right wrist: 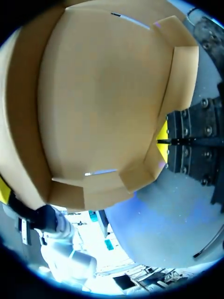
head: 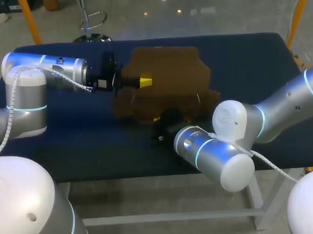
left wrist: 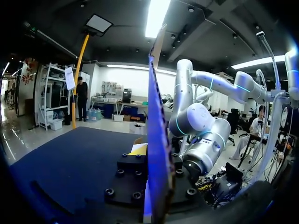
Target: Assemble the packaging by folding the flat box into shape, placing the metal phone stand inside, and closing the box properly
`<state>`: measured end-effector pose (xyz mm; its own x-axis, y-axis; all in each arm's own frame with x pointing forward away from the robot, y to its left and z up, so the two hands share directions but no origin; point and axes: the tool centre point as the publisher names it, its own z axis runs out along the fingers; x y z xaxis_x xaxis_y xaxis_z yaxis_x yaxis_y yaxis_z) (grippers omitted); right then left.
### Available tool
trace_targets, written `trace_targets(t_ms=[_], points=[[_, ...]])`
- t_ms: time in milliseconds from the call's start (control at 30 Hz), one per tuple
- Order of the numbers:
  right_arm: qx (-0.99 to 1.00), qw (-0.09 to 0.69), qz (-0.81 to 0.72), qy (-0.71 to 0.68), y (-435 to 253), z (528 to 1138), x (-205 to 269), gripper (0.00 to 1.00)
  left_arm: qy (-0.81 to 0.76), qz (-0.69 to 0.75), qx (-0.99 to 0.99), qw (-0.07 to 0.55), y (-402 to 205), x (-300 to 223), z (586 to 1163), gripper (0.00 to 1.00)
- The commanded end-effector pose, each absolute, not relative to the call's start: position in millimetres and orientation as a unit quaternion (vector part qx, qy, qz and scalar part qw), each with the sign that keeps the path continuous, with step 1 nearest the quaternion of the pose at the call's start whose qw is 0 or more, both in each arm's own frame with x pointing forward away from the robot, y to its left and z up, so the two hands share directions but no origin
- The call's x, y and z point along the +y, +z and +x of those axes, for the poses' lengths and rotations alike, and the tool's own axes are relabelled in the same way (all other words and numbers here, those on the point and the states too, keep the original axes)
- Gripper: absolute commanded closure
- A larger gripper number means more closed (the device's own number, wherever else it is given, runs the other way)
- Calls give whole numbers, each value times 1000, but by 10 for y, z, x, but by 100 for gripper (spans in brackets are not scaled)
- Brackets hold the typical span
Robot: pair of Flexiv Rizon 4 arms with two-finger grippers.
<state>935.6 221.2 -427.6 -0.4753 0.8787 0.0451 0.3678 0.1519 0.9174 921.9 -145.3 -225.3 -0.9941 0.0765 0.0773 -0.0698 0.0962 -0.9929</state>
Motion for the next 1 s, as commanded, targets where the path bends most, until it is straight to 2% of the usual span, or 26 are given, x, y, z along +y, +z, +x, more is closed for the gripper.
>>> trace_targets(t_ms=[33, 1000], points=[[709, 268, 439, 482, -4329, 9353, 2236, 100, 679, -6, -731, 62, -2317, -1437, 9255, 100], [709, 268, 439, 482, -4329, 9353, 2236, 100, 674, 0, -736, 62, -2323, -1437, 9273, 100]])
